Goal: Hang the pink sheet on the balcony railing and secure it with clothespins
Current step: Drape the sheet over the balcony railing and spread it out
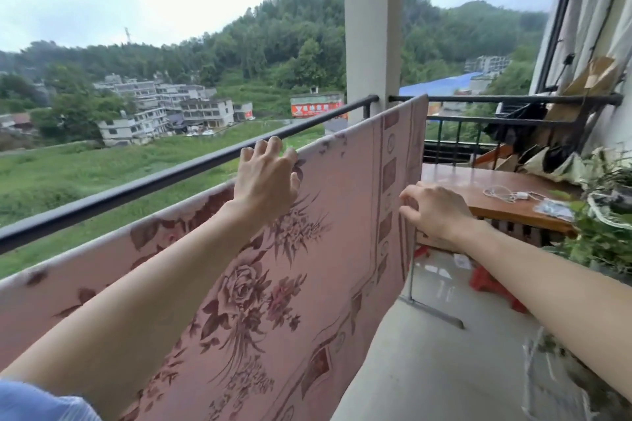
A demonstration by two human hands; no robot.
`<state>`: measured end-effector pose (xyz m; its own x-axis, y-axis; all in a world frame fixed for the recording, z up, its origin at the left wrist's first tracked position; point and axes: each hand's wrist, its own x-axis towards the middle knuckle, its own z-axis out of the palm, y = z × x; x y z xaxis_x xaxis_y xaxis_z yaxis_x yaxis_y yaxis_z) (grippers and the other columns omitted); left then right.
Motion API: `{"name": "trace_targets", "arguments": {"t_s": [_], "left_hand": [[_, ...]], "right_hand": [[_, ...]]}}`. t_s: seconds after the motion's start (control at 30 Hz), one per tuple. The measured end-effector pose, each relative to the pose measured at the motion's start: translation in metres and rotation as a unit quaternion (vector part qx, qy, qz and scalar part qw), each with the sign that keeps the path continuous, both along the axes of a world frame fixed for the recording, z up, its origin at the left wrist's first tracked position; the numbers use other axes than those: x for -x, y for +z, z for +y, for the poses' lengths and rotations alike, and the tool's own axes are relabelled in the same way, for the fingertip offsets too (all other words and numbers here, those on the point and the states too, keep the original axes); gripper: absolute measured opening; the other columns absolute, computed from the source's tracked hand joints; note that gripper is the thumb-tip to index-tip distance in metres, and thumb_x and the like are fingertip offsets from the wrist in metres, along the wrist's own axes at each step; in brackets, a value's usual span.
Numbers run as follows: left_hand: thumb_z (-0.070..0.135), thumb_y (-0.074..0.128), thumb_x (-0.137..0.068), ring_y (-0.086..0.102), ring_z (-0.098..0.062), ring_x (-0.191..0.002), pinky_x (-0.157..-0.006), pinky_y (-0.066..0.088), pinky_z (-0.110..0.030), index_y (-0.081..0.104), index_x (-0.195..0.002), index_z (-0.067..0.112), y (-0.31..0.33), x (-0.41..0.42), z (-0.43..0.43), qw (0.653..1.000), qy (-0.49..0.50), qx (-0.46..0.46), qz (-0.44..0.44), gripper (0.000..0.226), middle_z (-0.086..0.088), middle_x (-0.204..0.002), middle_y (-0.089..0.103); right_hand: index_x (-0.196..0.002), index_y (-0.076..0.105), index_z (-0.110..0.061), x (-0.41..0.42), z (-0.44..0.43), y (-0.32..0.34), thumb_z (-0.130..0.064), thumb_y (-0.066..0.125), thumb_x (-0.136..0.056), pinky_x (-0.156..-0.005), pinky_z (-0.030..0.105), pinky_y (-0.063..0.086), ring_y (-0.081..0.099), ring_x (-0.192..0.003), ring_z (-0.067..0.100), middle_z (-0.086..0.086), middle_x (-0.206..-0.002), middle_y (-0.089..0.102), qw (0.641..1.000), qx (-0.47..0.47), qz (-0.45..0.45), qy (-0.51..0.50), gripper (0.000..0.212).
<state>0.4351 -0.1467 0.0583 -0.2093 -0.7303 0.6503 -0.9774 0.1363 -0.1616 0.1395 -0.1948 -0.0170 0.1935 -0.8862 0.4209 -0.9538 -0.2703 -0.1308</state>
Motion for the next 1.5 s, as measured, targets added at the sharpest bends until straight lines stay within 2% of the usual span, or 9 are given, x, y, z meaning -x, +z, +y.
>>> {"name": "trace_targets", "arguments": {"t_s": [0.33, 0.57, 0.7, 0.87, 0.97, 1.17, 1.27, 1.4, 1.5], "left_hand": [[0.03, 0.056, -0.087, 0.054, -0.035, -0.106, -0.081, 0.043, -0.042, 0.061, -0.107, 0.012, 0.013, 0.087, -0.195, 0.996, -0.033, -0.078, -0.024, 0.027, -0.014, -0.112, 0.055], [0.024, 0.054, -0.088, 0.058, -0.033, -0.096, -0.064, 0.035, -0.036, 0.059, -0.1, 0.012, 0.006, 0.164, -0.329, 0.996, -0.008, -0.084, -0.036, 0.017, -0.011, -0.104, 0.056], [0.021, 0.052, -0.089, 0.058, -0.028, -0.083, -0.06, 0.035, -0.036, 0.054, -0.085, 0.014, 0.011, 0.222, -0.408, 0.997, 0.007, -0.081, -0.02, 0.008, -0.008, -0.095, 0.057], [0.024, 0.056, -0.089, 0.058, -0.025, -0.078, -0.059, 0.036, -0.035, 0.054, -0.082, 0.016, 0.012, 0.277, -0.491, 0.996, 0.028, -0.082, 0.002, 0.011, -0.006, -0.092, 0.058], [0.019, 0.056, -0.087, 0.061, -0.026, -0.079, -0.058, 0.035, -0.034, 0.053, -0.079, 0.017, 0.012, 0.302, -0.537, 0.996, 0.028, -0.079, 0.01, 0.01, -0.004, -0.09, 0.057], [0.022, 0.063, -0.086, 0.06, -0.025, -0.08, -0.059, 0.037, -0.034, 0.063, -0.093, 0.011, 0.01, 0.341, -0.62, 0.996, 0.013, -0.081, 0.021, 0.013, -0.003, -0.092, 0.06], [0.027, 0.07, -0.084, 0.054, -0.02, -0.069, -0.059, 0.04, -0.033, 0.065, -0.083, 0.009, 0.009, 0.354, -0.649, 0.998, -0.008, -0.053, 0.044, 0.019, 0.0, -0.084, 0.057], [0.016, 0.069, -0.085, 0.049, -0.016, -0.061, -0.054, 0.038, -0.029, 0.064, -0.067, 0.005, 0.01, 0.365, -0.669, 0.998, -0.024, -0.021, 0.061, 0.022, 0.0, -0.076, 0.056], [0.012, 0.065, -0.087, 0.048, -0.018, -0.063, -0.058, 0.047, -0.035, 0.063, -0.068, 0.004, 0.01, 0.37, -0.674, 0.997, -0.031, -0.017, 0.067, 0.021, -0.003, -0.074, 0.056]], "right_hand": [[-0.118, 0.063, -0.026, 0.094, -0.155, 0.003, -0.041, 0.054, -0.091, -0.07, 0.032, 0.045, 0.063, -0.098, 0.027, 0.003, -0.114, 0.069, 0.996, 0.006, -0.028, -0.082, 0.032], [-0.119, 0.063, -0.026, 0.168, -0.303, -0.004, -0.042, 0.053, -0.091, -0.081, 0.037, 0.051, 0.063, -0.099, 0.025, 0.0, -0.112, 0.069, 0.997, -0.004, -0.051, -0.058, 0.033], [-0.117, 0.062, -0.026, 0.222, -0.396, 0.005, -0.041, 0.053, -0.091, -0.079, 0.035, 0.049, 0.062, -0.1, 0.023, -0.002, -0.111, 0.067, 0.998, -0.024, -0.054, -0.023, 0.031], [-0.109, 0.064, -0.027, 0.28, -0.501, 0.023, -0.041, 0.056, -0.09, -0.07, 0.031, 0.041, 0.061, -0.097, 0.022, -0.003, -0.104, 0.068, 0.997, -0.027, -0.069, -0.008, 0.025], [-0.103, 0.065, -0.03, 0.298, -0.556, 0.02, -0.042, 0.057, -0.088, -0.069, 0.032, 0.043, 0.062, -0.093, 0.021, -0.006, -0.099, 0.068, 0.995, -0.03, -0.097, -0.004, 0.021], [-0.101, 0.066, -0.027, 0.308, -0.666, 0.012, -0.043, 0.058, -0.087, -0.07, 0.032, 0.045, 0.063, -0.092, 0.022, -0.004, -0.1, 0.071, 0.986, -0.049, -0.157, -0.005, 0.022], [-0.103, 0.067, -0.023, 0.301, -0.721, 0.013, -0.04, 0.06, -0.086, -0.072, 0.032, 0.046, 0.063, -0.092, 0.024, -0.001, -0.102, 0.071, 0.976, -0.045, -0.213, -0.007, 0.024], [-0.123, 0.059, -0.016, 0.288, -0.778, 0.019, -0.045, 0.063, -0.085, -0.083, 0.039, 0.053, 0.064, -0.101, 0.027, 0.005, -0.113, 0.069, 0.954, -0.05, -0.297, 0.008, 0.048], [-0.113, 0.064, -0.019, 0.284, -0.803, 0.017, -0.041, 0.067, -0.083, -0.079, 0.036, 0.052, 0.065, -0.098, 0.027, 0.004, -0.107, 0.071, 0.933, -0.058, -0.354, 0.012, 0.038]]}}
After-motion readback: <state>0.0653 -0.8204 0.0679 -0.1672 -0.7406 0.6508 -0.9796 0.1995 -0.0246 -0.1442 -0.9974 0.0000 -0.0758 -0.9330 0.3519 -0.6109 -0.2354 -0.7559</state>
